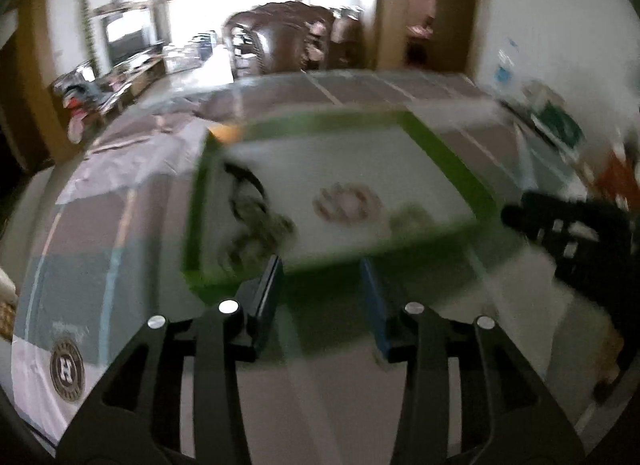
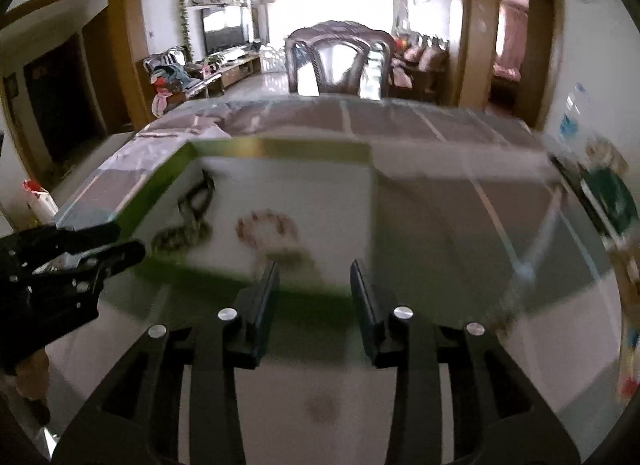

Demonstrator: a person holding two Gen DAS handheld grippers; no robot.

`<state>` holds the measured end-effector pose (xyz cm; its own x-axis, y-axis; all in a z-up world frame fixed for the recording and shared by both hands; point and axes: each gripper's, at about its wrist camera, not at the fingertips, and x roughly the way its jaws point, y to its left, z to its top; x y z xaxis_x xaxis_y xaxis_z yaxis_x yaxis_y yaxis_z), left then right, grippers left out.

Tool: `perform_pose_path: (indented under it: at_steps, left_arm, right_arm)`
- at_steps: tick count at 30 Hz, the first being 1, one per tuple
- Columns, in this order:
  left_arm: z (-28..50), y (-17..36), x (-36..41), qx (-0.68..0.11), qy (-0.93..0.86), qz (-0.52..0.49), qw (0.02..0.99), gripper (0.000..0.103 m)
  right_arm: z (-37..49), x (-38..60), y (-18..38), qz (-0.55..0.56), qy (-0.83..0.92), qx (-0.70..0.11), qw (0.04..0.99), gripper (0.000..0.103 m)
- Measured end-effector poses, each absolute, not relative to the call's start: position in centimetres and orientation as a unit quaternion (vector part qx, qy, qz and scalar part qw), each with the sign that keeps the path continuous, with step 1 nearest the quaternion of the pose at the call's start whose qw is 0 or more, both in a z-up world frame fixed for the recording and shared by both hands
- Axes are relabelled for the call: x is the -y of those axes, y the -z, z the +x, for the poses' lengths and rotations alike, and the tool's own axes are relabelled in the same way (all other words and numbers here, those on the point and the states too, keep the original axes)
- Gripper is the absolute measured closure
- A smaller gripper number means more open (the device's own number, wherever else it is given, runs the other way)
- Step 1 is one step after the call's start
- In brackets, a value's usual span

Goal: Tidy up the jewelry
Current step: 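Grasp the silver bead ring with the right tool while the left tool nears the black ring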

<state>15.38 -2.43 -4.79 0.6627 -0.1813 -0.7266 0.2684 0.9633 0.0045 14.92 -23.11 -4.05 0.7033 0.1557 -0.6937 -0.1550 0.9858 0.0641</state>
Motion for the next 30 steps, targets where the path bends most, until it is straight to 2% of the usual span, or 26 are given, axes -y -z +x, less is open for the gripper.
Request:
perform_pose_path:
  at_steps: [7, 13, 15, 19, 21, 26, 27, 30]
  left_arm:
    - [13.3, 11.0, 6.6, -0.452, 0.147, 0.103, 0.874, 0.062]
    - [13.9, 12.2, 6.5, -0.458, 0.146, 0.095, 0.872, 0.061]
    - [13.8, 12.3, 6.4, -0.458, 0.15, 0.089, 0.871, 0.067]
    - [13.5, 12.3, 6.2, -0.452, 0.157, 0.087, 0.874, 0.077]
    - [13.4, 12.4, 6.2, -0.45, 0.158, 0.085, 0.875, 0.084]
    - [12.7, 12.2, 6.0, -0.439, 0.139, 0.097, 0.882, 0.087]
    - [12.5, 12.0, 5.9, -0.435, 0.138, 0.096, 0.885, 0.1]
    - [12.2, 10.7, 5.1, -0.43, 0.13, 0.085, 0.889, 0.101]
  right_arm:
    - [11.2, 23.8, 9.1, -0.017, -0.107, -0.434, 0.894, 0.066]
    - [11.3, 22.1, 11.4, -0.046, -0.113, -0.458, 0.881, 0.066]
    - [11.5, 21.8, 11.8, -0.046, -0.112, -0.459, 0.88, 0.068]
    - [11.7, 21.6, 11.8, -0.042, -0.111, -0.459, 0.88, 0.082]
    - [11.6, 21.4, 11.7, -0.043, -0.113, -0.459, 0.88, 0.082]
    - [11.5, 21.0, 11.5, -0.042, -0.117, -0.458, 0.88, 0.083]
    - [11.4, 20.9, 11.3, -0.042, -0.117, -0.456, 0.881, 0.083]
    - [10.9, 20.3, 9.7, -0.045, -0.124, -0.438, 0.889, 0.083]
